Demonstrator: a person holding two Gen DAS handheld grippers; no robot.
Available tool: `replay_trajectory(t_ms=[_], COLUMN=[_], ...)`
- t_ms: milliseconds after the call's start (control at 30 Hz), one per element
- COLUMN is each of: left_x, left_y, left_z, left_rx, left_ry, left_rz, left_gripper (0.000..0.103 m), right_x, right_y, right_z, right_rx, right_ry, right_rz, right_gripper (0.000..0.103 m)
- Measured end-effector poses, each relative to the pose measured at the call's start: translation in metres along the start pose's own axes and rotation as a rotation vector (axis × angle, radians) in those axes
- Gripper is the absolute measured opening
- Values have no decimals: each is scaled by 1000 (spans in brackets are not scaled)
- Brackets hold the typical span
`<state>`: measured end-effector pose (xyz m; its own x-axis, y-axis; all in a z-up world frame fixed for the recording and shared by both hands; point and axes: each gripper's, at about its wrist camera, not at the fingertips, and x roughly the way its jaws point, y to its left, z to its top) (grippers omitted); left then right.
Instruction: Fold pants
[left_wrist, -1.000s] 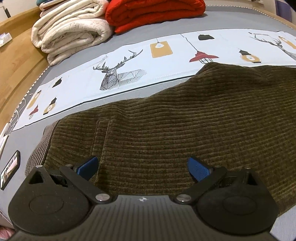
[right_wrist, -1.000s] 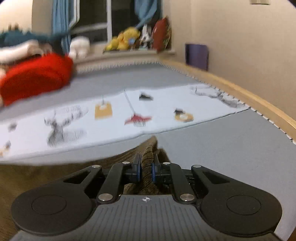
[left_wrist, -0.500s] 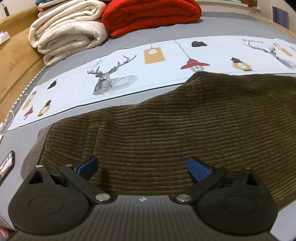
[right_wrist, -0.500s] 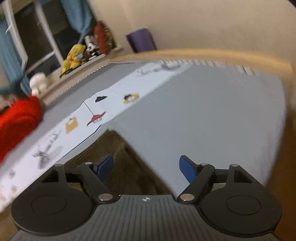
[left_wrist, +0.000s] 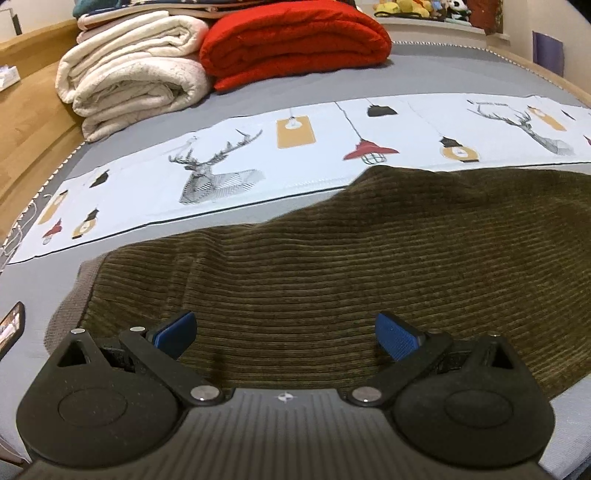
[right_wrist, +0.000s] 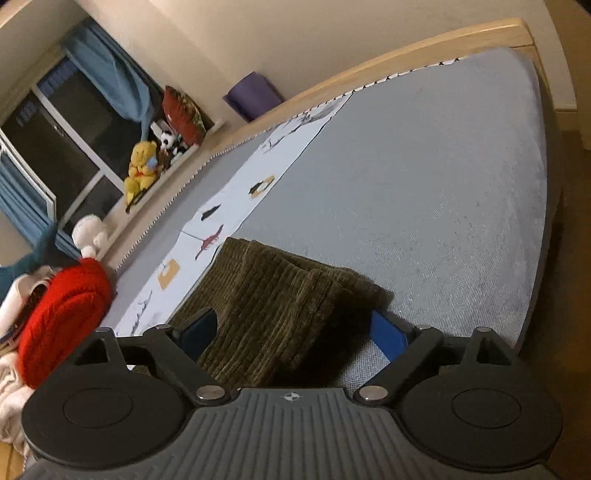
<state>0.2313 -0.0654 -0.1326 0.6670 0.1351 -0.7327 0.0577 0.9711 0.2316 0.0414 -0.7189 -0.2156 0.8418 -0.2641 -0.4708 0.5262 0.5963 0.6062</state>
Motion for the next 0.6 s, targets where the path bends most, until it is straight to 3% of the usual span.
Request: replay_trajectory(t_ms=[167, 333, 467, 500, 533, 567, 600], left_x=[8, 13, 11, 11, 11, 11, 12], left_y=[23, 36, 47, 49, 51, 54, 56], left_z=[-4, -7, -9, -10, -10, -10, -10], left_rx=[-61, -98, -140, -147, -153, -159, -163], left_ry=[29, 57, 59, 61, 64, 66, 68], left_rz=[35, 67, 66, 69, 71, 74, 78], left_gripper=[103, 103, 103, 103, 103, 103, 103], right_x=[-22, -3, 29, 34, 37, 40, 40], right_y=[-7, 15, 25, 28, 31, 31, 25], right_z=[-6, -1, 13, 15, 16, 16, 15], right_rx=[96, 54, 79, 70, 54, 63, 120], right_ry=[60, 48, 17, 9, 6, 22, 34], right_rz=[38, -60, -127, -156, -189, -217, -197], right_gripper=[88, 89, 97, 87, 68, 26, 28])
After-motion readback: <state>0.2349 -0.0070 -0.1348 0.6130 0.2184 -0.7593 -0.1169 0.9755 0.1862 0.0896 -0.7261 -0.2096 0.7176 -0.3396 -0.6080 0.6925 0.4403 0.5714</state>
